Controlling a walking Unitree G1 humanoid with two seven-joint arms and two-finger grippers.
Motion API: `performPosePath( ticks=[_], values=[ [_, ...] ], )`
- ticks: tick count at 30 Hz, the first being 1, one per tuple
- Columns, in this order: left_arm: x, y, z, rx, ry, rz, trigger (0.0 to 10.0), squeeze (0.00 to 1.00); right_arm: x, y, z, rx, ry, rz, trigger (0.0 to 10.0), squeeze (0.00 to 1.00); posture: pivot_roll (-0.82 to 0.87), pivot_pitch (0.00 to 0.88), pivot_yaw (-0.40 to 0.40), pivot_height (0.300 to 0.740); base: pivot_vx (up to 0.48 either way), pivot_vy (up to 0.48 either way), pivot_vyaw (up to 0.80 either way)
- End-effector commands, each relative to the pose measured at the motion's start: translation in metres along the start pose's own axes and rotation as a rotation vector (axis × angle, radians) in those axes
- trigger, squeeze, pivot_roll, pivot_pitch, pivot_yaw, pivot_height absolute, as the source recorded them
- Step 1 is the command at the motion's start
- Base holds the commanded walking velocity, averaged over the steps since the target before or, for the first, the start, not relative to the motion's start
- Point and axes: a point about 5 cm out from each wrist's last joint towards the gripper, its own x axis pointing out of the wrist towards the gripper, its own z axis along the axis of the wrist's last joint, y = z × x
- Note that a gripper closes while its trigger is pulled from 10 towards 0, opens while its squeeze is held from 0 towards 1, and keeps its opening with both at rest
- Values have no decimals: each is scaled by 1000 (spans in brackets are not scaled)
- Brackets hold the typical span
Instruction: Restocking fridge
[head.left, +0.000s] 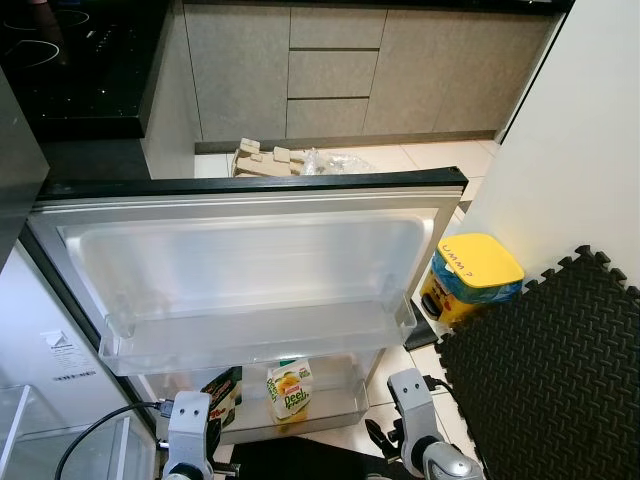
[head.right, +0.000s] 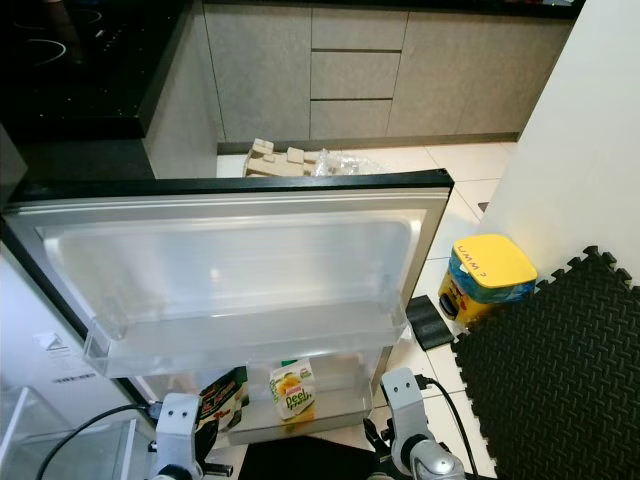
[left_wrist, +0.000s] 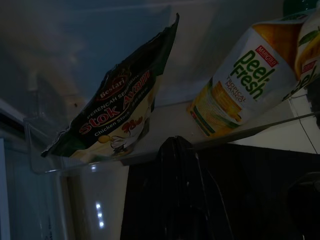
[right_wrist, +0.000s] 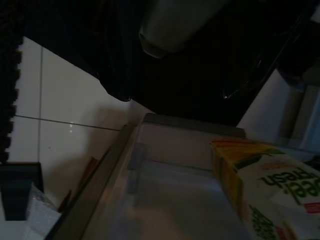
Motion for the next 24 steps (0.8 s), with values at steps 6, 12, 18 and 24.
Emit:
performPosePath(
  ticks=[6,12,18,24],
  values=[
    [-1,-6,-4,1,15,-18,10000,0,-1,0,0,7,-16,3,10000,0,-61,20,-82,668,0,0,0],
    [0,-6,-4,1,14,-18,10000,0,-1,0,1,4,-27,-7,10000,0,-61,21,-83,682,0,0,0],
    [0,-6,-4,1,15,-18,10000,0,-1,-1,1,12,-30,-17,10000,0,-62,22,-83,682,0,0,0],
    [0,-6,-4,-1,16,-17,10000,0,-1,-1,1,10,-31,-19,10000,0,-63,21,-85,682,0,0,0]
  ],
)
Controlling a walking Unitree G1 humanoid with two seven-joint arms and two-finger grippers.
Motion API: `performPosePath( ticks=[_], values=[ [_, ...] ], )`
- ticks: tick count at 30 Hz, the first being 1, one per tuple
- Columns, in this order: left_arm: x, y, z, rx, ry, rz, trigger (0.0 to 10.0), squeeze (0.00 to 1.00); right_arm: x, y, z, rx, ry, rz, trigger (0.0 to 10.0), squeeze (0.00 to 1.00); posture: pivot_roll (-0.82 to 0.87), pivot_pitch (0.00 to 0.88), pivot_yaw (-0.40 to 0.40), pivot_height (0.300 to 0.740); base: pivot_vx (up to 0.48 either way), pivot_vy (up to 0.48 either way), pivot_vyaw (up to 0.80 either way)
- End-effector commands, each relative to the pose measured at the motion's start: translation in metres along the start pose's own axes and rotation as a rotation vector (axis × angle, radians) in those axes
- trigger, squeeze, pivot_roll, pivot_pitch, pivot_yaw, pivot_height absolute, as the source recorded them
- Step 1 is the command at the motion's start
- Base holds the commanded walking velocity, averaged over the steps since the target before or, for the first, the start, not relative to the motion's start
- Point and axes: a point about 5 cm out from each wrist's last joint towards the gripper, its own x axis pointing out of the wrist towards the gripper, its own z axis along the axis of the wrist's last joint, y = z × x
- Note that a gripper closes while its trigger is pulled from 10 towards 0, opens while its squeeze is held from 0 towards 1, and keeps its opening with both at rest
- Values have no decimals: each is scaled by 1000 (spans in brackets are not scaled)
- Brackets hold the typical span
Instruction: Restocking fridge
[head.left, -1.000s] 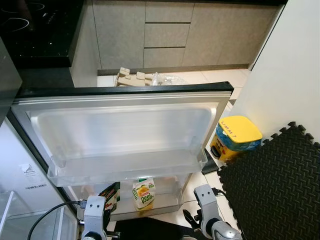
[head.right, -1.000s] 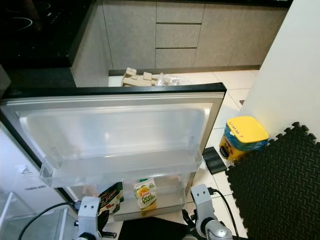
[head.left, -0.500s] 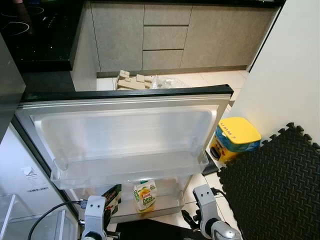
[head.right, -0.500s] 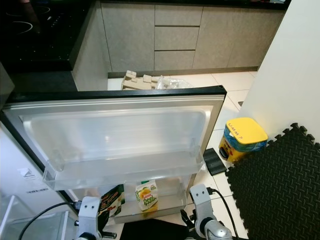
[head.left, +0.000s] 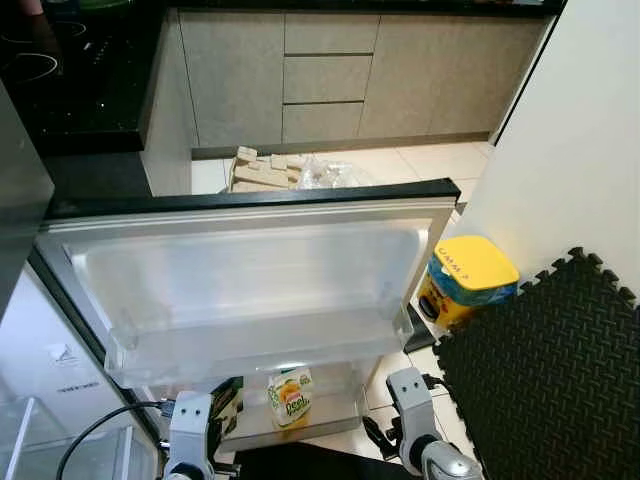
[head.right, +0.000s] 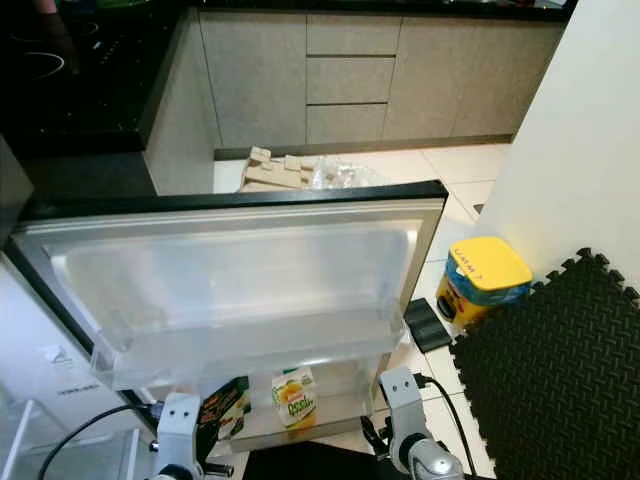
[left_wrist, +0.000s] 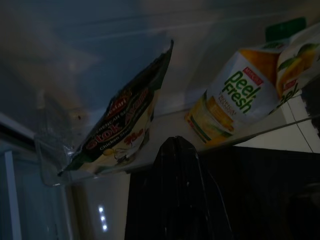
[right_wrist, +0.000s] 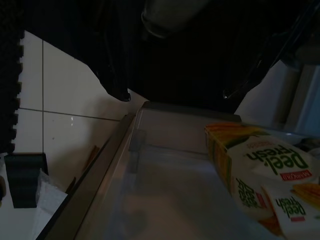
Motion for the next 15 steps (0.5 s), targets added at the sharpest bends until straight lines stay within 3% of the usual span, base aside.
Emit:
performPosePath(
  ticks=[1,9,15],
  values=[
    [0,-6,-4,-10,12,-12,10000,0,-1,-2,-1,9,-2,-18,10000,0,-62,22,-85,682,0,0,0],
    [0,-6,-3,-9,5,-13,10000,0,-1,1,0,7,-19,19,10000,0,-61,22,-83,682,0,0,0],
    [0,-6,-2,-7,-2,-16,10000,0,-1,0,0,9,-16,10,10000,0,-62,24,-83,708,0,0,289]
  ],
)
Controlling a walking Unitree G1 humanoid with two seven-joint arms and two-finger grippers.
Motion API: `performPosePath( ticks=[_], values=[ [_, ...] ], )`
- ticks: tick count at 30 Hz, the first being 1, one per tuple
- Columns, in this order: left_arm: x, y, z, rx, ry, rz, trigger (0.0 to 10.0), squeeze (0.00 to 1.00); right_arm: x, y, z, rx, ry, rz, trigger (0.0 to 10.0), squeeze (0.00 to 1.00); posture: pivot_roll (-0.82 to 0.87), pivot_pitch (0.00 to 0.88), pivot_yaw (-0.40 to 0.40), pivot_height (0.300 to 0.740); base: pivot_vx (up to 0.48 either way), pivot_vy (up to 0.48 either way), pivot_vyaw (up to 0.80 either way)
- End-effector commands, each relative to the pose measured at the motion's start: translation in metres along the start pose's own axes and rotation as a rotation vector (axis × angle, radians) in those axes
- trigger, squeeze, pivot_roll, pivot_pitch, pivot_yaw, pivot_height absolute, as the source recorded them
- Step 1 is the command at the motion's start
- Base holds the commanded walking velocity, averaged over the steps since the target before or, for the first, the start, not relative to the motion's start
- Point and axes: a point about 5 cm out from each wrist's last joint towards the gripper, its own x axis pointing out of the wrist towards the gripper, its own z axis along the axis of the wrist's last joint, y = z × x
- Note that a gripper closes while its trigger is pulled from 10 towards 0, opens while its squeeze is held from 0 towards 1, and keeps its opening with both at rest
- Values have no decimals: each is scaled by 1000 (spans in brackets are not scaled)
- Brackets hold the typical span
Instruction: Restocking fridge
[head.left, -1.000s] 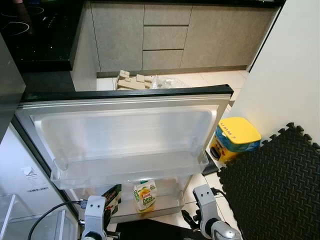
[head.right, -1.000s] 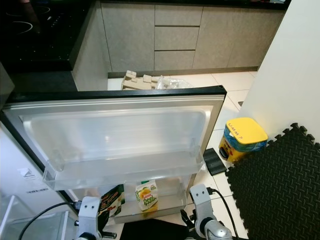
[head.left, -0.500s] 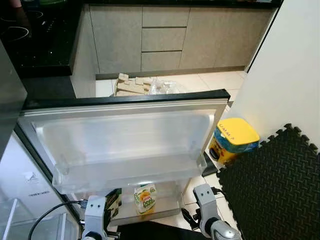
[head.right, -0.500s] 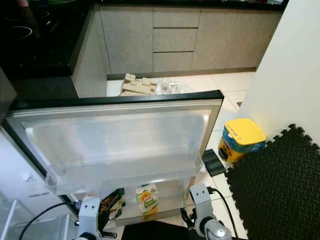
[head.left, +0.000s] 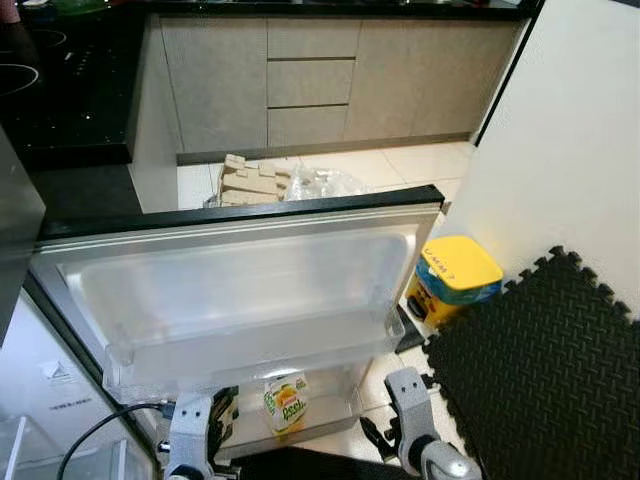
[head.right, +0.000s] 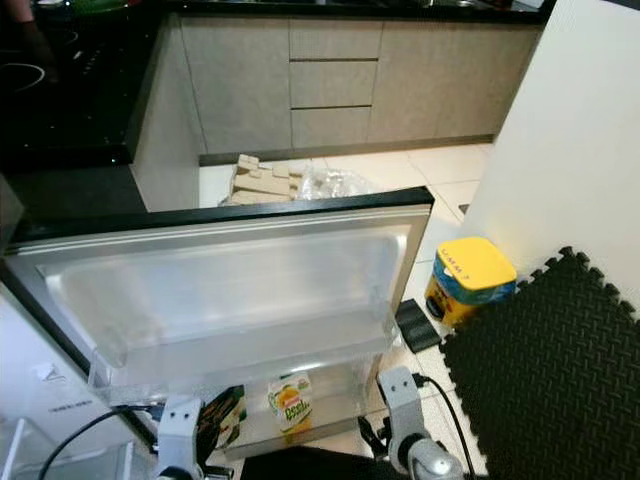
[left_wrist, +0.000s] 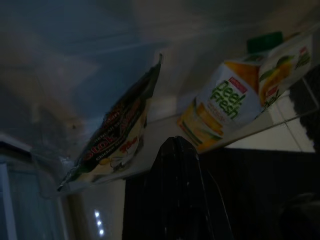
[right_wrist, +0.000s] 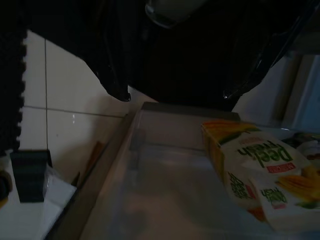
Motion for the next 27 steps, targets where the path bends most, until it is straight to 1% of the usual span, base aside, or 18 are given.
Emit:
performPosePath(
  ticks=[1,2,4,12,20,23,25,27],
  values=[
    [0,-6,-1,-3,-6,-15,10000,0,-1,-3,-1,8,-3,-20,10000,0,-62,24,-83,708,0,0,0],
    [0,-6,-1,-3,-6,-14,10000,0,-2,-4,-1,2,-1,-30,10000,0,-62,24,-83,713,0,0,0],
    [1,-7,-1,-3,-8,-15,10000,0,-2,-5,-1,24,-10,-40,10000,0,-61,25,-84,713,0,0,0],
    [1,-7,0,-6,-16,-13,10000,0,-3,-6,-2,11,1,-47,10000,0,-62,23,-85,713,0,0,0],
    [0,-8,0,-6,-23,-14,10000,0,-3,-5,-9,37,50,-52,10000,0,-63,23,-81,713,0,0,0],
    [0,-8,1,9,-29,-21,10000,0,-5,-5,-13,41,65,-55,10000,0,-63,23,-79,713,0,0,0],
    [-1,-8,1,20,-30,-28,10000,0,-8,-6,-19,43,80,-61,10000,0,-63,23,-79,713,0,-317,0],
    [-1,-8,1,20,-30,-28,10000,0,-8,-6,-19,43,80,-61,10000,0,-63,23,-79,713,0,-345,0]
  ],
)
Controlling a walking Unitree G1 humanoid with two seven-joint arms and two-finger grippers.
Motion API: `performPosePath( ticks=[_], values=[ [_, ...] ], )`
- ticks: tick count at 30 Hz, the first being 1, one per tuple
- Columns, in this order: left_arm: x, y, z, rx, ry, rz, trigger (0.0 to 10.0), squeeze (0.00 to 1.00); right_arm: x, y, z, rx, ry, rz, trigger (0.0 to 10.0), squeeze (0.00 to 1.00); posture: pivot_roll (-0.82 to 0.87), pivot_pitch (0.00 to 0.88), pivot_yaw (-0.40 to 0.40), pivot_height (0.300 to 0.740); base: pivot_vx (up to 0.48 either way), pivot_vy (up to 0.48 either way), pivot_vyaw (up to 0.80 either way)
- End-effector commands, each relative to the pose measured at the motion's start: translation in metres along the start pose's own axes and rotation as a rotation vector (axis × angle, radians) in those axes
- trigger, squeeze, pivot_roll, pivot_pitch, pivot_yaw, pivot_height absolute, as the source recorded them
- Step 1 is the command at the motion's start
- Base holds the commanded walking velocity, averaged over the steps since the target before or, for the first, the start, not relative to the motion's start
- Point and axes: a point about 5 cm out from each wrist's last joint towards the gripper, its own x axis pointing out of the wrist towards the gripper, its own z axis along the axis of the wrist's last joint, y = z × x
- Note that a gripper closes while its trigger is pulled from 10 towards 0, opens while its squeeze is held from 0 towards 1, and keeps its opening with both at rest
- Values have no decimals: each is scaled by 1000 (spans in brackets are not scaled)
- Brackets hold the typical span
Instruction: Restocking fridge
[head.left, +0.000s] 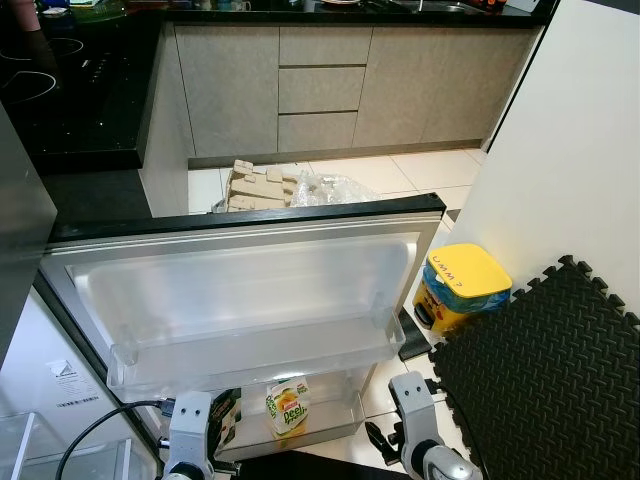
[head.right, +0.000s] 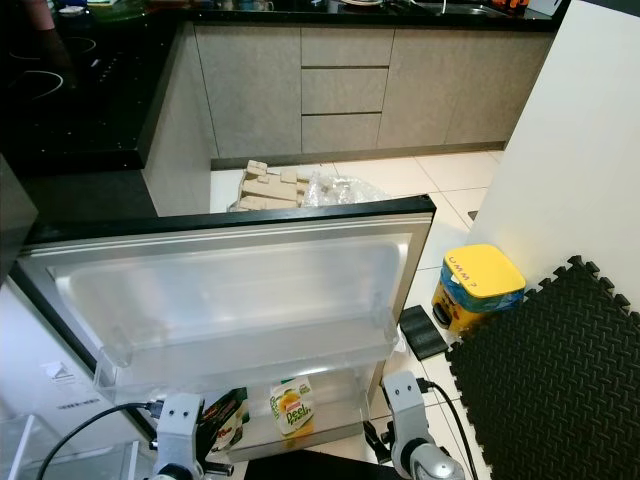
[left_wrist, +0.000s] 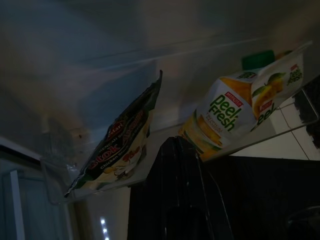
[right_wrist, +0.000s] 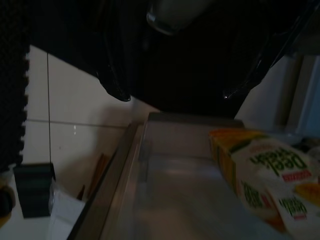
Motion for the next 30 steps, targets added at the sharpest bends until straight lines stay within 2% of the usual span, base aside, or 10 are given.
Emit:
performPosePath(
  ticks=[1,18,27,30],
  values=[
    [-1,-7,-3,-4,2,-18,10000,0,-3,-4,-6,11,23,-17,10000,0,-64,20,-76,713,0,-412,0],
    [-2,-7,-5,-19,7,-9,10000,0,-6,-7,-12,1,42,-31,10000,0,-64,10,-81,713,0,-469,0],
    [-3,-3,-7,-52,14,20,10000,0,-6,-8,-10,-8,40,-26,10000,0,-65,13,-85,713,0,0,0],
    [-4,-3,-7,-41,13,18,10000,0,-6,-8,-10,-9,40,-26,10000,0,-65,13,-85,713,0,0,0]
  ],
)
